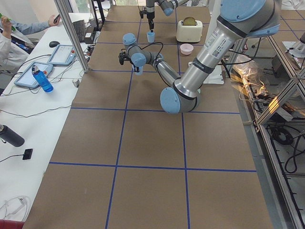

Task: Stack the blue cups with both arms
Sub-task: 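Carry the cup toward center with the left gripper while the right grasps its cup, then set the cup at center with the left gripper while the right lifts its cup, then move the held cup over the center cup with the right gripper while the left withdraws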

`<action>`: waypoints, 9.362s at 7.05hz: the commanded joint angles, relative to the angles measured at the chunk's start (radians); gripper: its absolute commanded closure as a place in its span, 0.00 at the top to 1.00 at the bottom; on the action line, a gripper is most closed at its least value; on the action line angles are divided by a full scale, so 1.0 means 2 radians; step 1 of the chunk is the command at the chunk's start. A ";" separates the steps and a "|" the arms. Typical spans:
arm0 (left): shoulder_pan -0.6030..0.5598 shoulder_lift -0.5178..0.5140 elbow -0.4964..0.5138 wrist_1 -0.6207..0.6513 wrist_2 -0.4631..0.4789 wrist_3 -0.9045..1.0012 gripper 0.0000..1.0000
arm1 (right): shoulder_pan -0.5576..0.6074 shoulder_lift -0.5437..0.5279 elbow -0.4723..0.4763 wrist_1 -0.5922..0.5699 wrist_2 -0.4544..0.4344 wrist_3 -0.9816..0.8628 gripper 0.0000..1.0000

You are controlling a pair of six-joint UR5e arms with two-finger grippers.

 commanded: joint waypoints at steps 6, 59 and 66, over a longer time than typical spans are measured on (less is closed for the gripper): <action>0.037 -0.013 0.008 -0.001 0.031 -0.012 0.00 | -0.009 0.027 -0.020 0.006 0.001 0.015 0.41; -0.063 0.102 -0.059 0.000 -0.030 0.161 0.70 | -0.061 0.232 0.005 -0.145 0.027 0.120 0.00; -0.143 0.212 -0.060 0.013 -0.033 0.392 0.72 | -0.145 0.355 -0.041 -0.196 -0.018 0.164 0.00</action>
